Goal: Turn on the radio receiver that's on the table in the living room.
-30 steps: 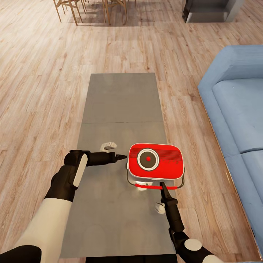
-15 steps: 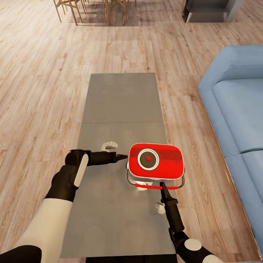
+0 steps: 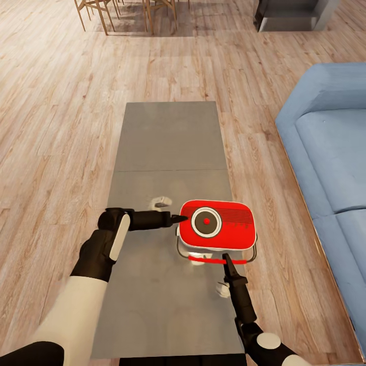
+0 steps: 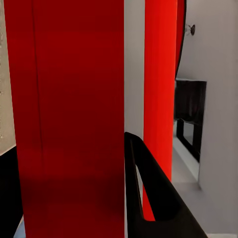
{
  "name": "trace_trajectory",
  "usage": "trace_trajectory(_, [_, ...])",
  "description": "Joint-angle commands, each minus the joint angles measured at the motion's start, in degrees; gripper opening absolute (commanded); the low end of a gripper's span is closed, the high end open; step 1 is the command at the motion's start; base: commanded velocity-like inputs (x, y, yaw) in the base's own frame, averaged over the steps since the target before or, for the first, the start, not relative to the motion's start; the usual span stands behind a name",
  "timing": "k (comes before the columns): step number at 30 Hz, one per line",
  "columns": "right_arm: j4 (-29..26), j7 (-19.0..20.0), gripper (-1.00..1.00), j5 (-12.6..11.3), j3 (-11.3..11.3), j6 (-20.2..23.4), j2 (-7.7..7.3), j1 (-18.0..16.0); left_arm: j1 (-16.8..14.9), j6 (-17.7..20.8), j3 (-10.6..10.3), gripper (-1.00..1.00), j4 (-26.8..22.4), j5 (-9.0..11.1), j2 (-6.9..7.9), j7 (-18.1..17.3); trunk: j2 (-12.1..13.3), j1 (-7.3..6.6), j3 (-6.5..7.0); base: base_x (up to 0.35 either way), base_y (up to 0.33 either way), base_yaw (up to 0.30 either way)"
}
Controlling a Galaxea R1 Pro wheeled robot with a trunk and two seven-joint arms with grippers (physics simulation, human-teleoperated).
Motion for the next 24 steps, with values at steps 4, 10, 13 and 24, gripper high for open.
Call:
trace_trajectory(4, [1.2, -0.2, -1.0, 0.1, 0.0, -0.1, 0.2, 0.0, 0.0, 0.0, -0.1, 1.0, 0.0, 0.0, -1.51, -1.4, 0.0, 0.0, 0.0, 0.0, 0.0, 0.0])
trace_trajectory(10, [1.8, -0.2, -1.0, 0.2, 0.0, -0.1, 0.36, 0.0, 0.0, 0.0, -0.1, 1.0, -0.1, 0.0, -2.52, -1.8, 0.0, 0.0, 0.0, 0.0, 0.0, 0.0])
trace_trajectory(13, [1.9, -0.2, -1.0, 0.2, 0.0, 0.0, 0.4, 0.0, 0.0, 0.1, -0.2, 1.0, -0.1, 0.1, -3.06, -1.9, 0.0, 0.0, 0.0, 0.0, 0.0, 0.0])
trace_trajectory(24, [2.0, -0.2, -1.0, 0.2, 0.1, 0.1, 0.67, 0.0, 0.0, 0.1, -0.3, 1.0, -0.2, 0.5, -3.91, -1.8, 0.0, 0.0, 0.0, 0.0, 0.0, 0.0])
